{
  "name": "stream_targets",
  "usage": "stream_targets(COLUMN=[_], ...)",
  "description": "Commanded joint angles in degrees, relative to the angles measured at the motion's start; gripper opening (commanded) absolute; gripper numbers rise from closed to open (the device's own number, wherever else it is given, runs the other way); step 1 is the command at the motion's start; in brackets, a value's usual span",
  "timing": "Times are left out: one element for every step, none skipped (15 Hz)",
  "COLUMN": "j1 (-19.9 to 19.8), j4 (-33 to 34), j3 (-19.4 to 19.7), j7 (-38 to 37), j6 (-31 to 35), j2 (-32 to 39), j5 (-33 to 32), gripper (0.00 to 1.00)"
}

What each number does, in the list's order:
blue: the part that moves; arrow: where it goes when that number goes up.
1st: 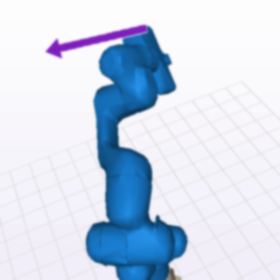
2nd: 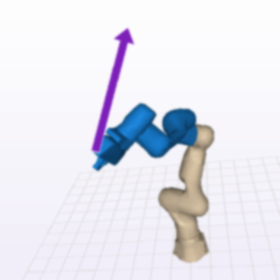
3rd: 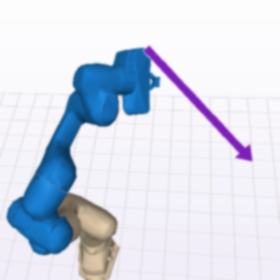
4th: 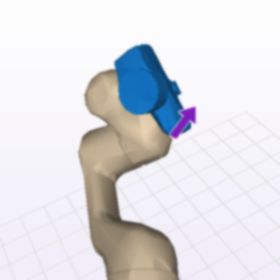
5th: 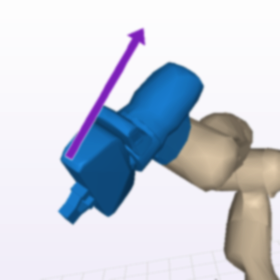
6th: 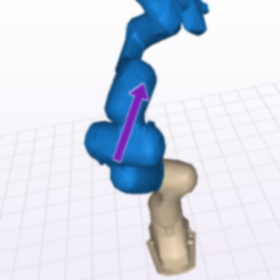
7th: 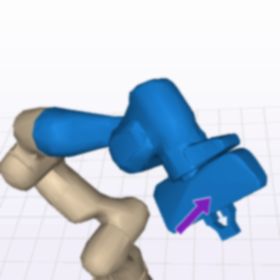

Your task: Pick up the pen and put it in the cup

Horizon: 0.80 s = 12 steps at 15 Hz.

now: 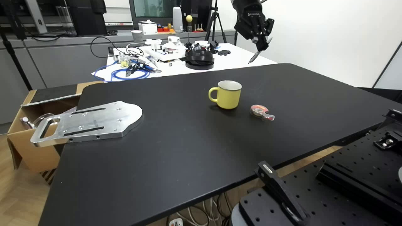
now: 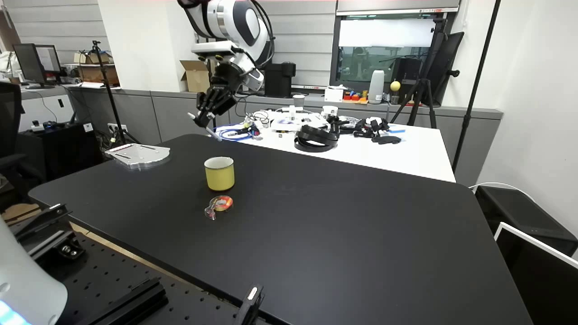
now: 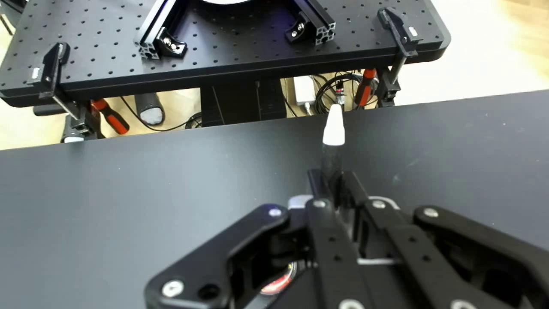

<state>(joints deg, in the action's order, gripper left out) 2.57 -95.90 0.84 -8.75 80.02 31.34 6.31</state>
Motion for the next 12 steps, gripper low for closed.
stream_targets(j1=[-0.4, -0.4, -0.3, -0.2, -0.2, -0.2, -0.1, -0.1, -0.1, -0.1, 0.0, -0.1], j4=[6.0, 7.1, 8.1, 9.2, 10.2, 11.1, 12.1, 13.1, 14.0, 14.8, 15.4, 15.9], j3=[-0.7, -0.9, -0.9, -1.0, -1.1, -1.2, -1.3, -1.4, -1.4, -1.4, -1.4, -1.4], j7=[-0.9, -1.0, -1.0, -1.1, -1.2, -1.2, -1.3, -1.3, -1.4, -1.5, -1.6, -1.7], j6=[-3.3, -3.6, -3.8, -4.0, -4.1, -4.4, -4.7, -5.1, -5.3, -5.6, -5.8, -6.0], j2=[3.8, 4.6, 5.3, 6.1, 6.8, 7.5, 8.2, 8.8, 9.5, 10.1, 10.8, 11.3], j5=[2.4, 2.7, 3.3, 3.4, 3.8, 4.2, 4.3, 4.5, 4.9, 5.0, 5.1, 5.3], gripper=[0.03, 0.03, 0.03, 0.03, 0.03, 0.03, 0.03, 0.03, 0.03, 0.03, 0.03, 0.03])
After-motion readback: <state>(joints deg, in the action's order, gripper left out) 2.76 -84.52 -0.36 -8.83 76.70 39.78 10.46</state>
